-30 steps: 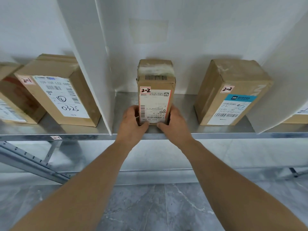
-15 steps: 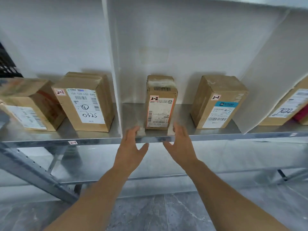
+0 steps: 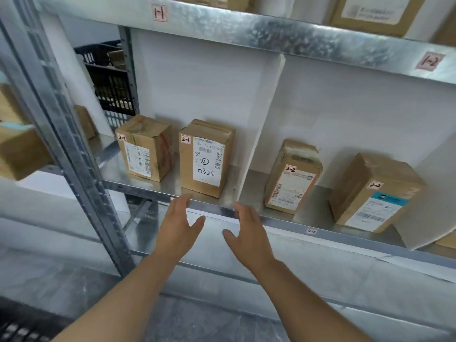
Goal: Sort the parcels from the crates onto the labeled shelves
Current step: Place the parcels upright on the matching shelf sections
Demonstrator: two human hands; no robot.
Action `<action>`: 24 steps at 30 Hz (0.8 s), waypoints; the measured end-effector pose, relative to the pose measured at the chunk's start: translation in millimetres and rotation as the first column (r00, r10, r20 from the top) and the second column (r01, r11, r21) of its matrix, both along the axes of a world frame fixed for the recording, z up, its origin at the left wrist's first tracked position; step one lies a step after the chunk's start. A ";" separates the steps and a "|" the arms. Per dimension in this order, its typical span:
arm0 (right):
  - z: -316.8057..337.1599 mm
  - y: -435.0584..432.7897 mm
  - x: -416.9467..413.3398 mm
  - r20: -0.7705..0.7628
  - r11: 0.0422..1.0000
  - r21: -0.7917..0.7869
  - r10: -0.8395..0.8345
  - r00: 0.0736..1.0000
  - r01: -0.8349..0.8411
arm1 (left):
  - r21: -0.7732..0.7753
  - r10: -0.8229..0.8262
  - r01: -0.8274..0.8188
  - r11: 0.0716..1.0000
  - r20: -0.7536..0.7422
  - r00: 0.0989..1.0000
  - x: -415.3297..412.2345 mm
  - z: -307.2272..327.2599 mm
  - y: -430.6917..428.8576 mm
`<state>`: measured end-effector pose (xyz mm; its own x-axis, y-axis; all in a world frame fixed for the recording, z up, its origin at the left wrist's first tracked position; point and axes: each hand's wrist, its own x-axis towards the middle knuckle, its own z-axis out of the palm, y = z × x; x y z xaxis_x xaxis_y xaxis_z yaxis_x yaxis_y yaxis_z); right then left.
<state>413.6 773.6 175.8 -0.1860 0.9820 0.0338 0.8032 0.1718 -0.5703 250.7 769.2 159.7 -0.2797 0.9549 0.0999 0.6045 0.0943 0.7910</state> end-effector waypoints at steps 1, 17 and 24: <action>1.3 2.9 -4.1 -0.012 1.000 0.006 0.019 1.000 -0.019 | -0.007 0.023 -0.023 1.000 -0.004 1.000 -4.5 2.1 -2.3; -3.2 48.0 -58.5 -0.179 0.987 -0.142 -0.105 0.978 0.080 | -0.062 0.005 -0.001 0.998 0.065 0.998 -61.1 8.6 51.7; -13.1 94.0 -87.7 -0.361 0.955 -0.123 -0.295 0.885 0.268 | -0.065 -0.122 0.130 0.989 0.118 0.986 -75.5 0.2 111.4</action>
<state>325.9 867.6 162.7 0.1116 0.9935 -0.0224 0.5397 -0.0795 -0.8381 175.2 880.6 159.9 -0.1626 0.9867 0.0041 0.5217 0.0825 0.8492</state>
